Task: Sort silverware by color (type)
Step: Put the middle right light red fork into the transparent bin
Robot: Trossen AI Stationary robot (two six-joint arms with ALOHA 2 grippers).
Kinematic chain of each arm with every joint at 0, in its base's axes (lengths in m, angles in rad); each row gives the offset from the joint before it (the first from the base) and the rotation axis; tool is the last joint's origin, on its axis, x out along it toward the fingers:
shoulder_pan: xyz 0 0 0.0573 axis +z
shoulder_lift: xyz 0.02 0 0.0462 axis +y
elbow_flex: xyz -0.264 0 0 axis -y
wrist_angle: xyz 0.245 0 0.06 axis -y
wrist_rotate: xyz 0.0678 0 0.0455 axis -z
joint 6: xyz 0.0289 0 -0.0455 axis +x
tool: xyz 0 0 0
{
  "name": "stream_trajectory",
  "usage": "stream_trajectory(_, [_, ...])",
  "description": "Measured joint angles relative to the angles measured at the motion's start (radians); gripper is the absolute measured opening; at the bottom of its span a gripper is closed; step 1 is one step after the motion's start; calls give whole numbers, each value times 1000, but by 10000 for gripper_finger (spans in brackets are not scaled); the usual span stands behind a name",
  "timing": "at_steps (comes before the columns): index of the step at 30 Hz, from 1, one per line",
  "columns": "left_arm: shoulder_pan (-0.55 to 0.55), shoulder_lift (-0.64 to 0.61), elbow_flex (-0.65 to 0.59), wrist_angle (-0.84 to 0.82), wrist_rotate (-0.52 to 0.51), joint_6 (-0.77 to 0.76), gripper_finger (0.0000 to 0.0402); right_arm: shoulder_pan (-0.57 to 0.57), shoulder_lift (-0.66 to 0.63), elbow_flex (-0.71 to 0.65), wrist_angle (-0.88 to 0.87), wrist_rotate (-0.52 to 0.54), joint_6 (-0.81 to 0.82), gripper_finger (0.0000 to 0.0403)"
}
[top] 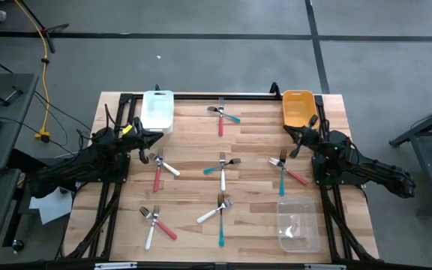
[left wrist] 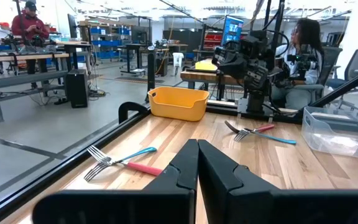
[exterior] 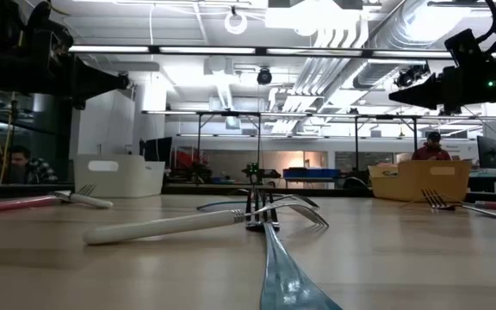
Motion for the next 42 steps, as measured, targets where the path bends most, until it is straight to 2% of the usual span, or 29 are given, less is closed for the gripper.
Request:
stream_trajectory(5, [0, 0, 0, 0, 0, 0, 0, 0, 0, 0, 6, -5, -319, 0])
stream_trajectory(7, [0, 0, 0, 0, 0, 0, 0, 0, 0, 0, 4, -42, -344, 0])
stream_trajectory(11, [0, 0, 0, 0, 0, 0, 0, 1, 4, 0, 43, -241, -94, 0])
stream_trajectory(19, [0, 0, 0, 0, 0, 0, 0, 22, 11, 1, 178, -321, 382, 0])
stream_trajectory(23, [0, 0, 0, 0, 0, 0, 0, 61, 12, 2, 193, -331, 429, 0])
stream_trajectory(28, [0, 0, 0, 0, 0, 0, 0, 121, 12, 2, 324, -330, 504, 0])
stream_trajectory(36, [0, 0, 0, 0, 0, 0, 0, 172, 23, 2, 456, -267, 501, 0])
stream_trajectory(40, [0, 0, 0, 0, 0, 0, 0, 178, 36, 2, 508, -319, 454, 0])
stream_trajectory(42, [0, 0, 0, 0, 0, 0, 0, 191, 54, 2, 509, -302, 422, 0])
